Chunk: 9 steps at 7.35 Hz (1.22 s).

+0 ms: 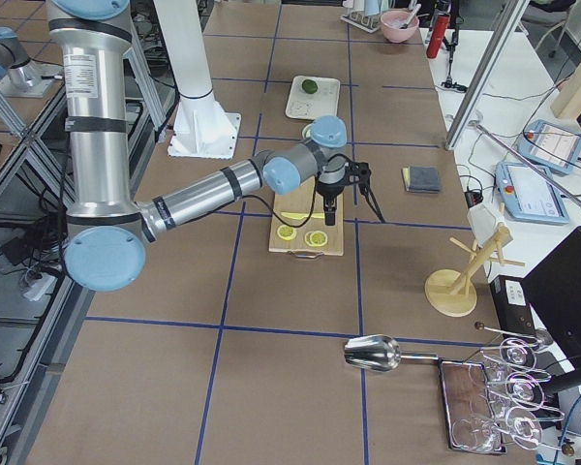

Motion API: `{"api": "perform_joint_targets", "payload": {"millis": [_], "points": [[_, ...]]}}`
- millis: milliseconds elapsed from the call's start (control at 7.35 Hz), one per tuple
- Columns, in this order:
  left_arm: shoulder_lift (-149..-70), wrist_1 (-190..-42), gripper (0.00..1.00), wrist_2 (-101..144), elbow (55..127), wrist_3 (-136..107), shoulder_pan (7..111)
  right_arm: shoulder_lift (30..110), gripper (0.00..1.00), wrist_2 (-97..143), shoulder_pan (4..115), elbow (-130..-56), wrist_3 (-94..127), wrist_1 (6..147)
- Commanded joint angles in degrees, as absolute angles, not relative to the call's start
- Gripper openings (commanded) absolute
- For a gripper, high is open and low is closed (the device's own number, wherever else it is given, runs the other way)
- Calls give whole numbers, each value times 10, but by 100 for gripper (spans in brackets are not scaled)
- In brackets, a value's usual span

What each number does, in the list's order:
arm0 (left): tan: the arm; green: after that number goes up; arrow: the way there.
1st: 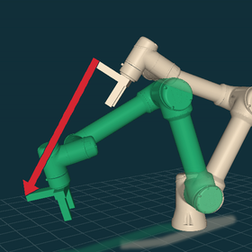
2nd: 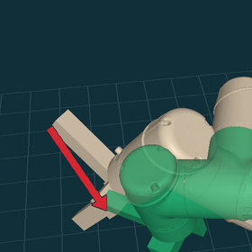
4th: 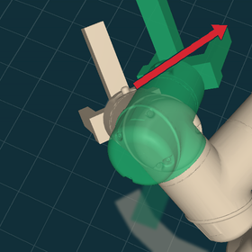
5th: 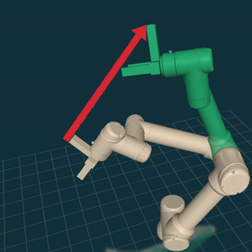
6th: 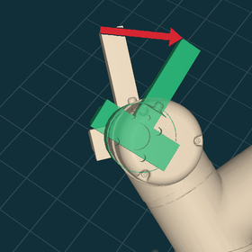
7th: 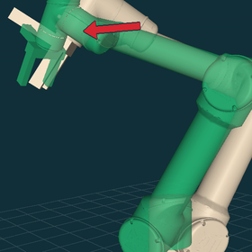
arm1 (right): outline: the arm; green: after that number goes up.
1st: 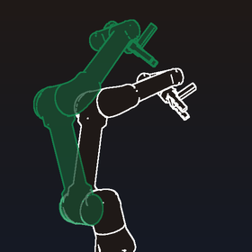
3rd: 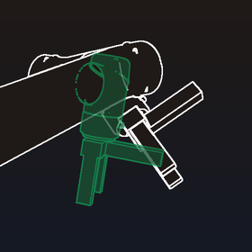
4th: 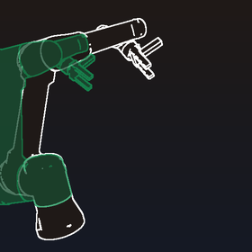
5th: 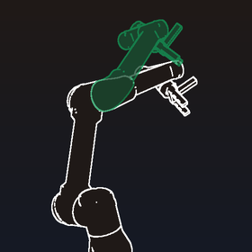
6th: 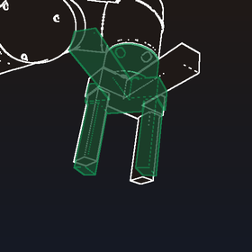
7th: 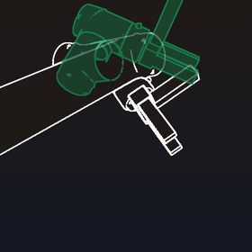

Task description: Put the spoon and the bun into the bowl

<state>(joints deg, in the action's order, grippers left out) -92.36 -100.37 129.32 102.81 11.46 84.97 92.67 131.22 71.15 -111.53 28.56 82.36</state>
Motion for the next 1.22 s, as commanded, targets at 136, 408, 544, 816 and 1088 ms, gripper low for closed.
{"api": "perform_joint_targets", "payload": {"millis": [136, 408, 544, 816, 1088], "points": [[-917, -857, 100, 1317, 1033, 146, 888, 955, 100, 1339, 880, -1059, -95, 974], [-893, -900, 100, 1321, 1021, 147, 887, 946, 100, 1338, 875, -1062, -91, 976], [-892, -898, 100, 1360, 997, 144, 887, 945, 100, 1338, 868, -1061, -64, 975], [-895, -892, 100, 1370, 1017, 149, 897, 945, 100, 1336, 858, -1052, -54, 973], [-862, -874, 100, 1369, 997, 149, 898, 945, 100, 1336, 835, -1047, -54, 971]]}}
